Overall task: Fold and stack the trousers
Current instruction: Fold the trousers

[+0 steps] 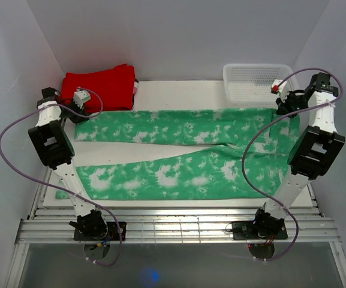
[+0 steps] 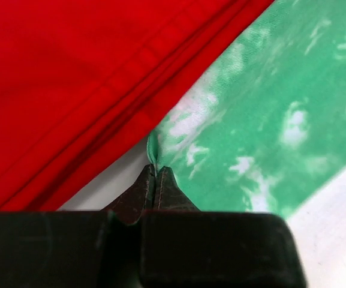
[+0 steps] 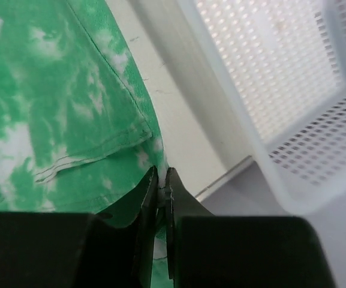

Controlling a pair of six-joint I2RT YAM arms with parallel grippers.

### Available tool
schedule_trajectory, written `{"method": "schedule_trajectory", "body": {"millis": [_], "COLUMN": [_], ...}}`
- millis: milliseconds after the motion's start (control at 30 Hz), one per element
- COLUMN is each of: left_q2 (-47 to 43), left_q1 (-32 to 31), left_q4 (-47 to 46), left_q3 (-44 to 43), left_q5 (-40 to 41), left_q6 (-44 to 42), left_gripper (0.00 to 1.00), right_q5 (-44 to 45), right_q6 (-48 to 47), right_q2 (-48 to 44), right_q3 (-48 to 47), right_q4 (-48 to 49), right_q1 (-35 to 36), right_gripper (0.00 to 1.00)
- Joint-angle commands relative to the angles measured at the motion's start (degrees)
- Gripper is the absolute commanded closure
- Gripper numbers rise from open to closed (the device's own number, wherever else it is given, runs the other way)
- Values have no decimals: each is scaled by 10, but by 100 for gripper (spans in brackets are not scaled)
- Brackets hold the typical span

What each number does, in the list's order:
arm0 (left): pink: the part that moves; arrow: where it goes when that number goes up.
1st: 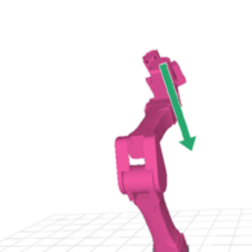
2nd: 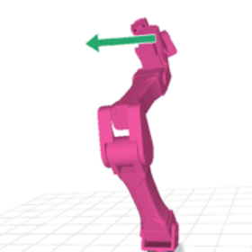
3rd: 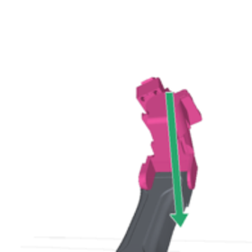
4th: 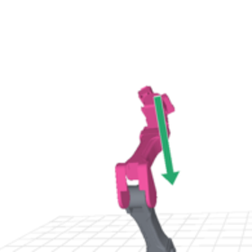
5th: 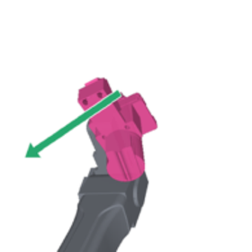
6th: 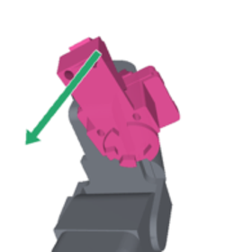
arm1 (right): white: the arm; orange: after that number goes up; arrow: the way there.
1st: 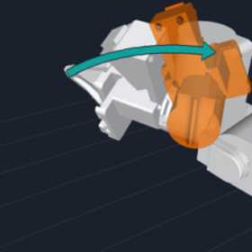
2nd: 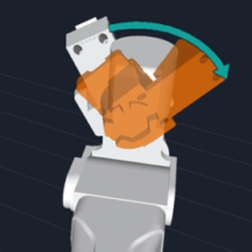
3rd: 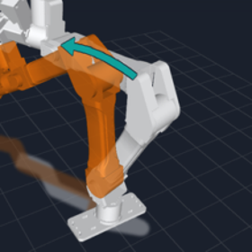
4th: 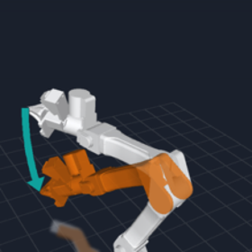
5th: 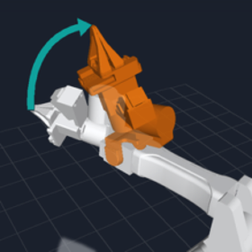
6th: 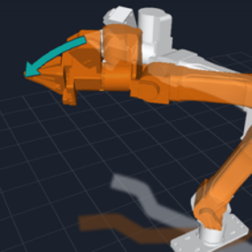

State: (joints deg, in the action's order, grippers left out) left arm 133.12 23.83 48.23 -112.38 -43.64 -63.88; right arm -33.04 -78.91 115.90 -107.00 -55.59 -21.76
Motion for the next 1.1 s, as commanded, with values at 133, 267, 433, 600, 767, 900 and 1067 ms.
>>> {"method": "schedule_trajectory", "body": {"millis": [133,267,433,600,767,900,1067], "left_q2": [-232,-363,-499,-539,-512,-485,-501], "left_q1": [86,162,243,325,415,428,395], "left_q4": [-145,-167,9,111,246,321,306], "left_q3": [151,310,538,673,552,446,456], "left_q5": [-80,-142,-117,-1,-47,-72,-38], "left_q6": [29,-33,-300,-479,-542,-481,-385], "left_gripper": [100,100,100,64,48,37,31], "right_q5": [-34,-59,-23,45,24,-7,-54], "right_q6": [-72,-187,-347,-375,-415,-396,-320], "right_q2": [-245,-368,-472,-487,-485,-438,-396], "right_q3": [167,359,562,662,625,529,415], "right_q4": [73,74,80,99,80,8,-92], "right_q1": [-50,-110,-156,-166,-231,-261,-232], "right_gripper": [92,92,92,55,35,20,15]}}
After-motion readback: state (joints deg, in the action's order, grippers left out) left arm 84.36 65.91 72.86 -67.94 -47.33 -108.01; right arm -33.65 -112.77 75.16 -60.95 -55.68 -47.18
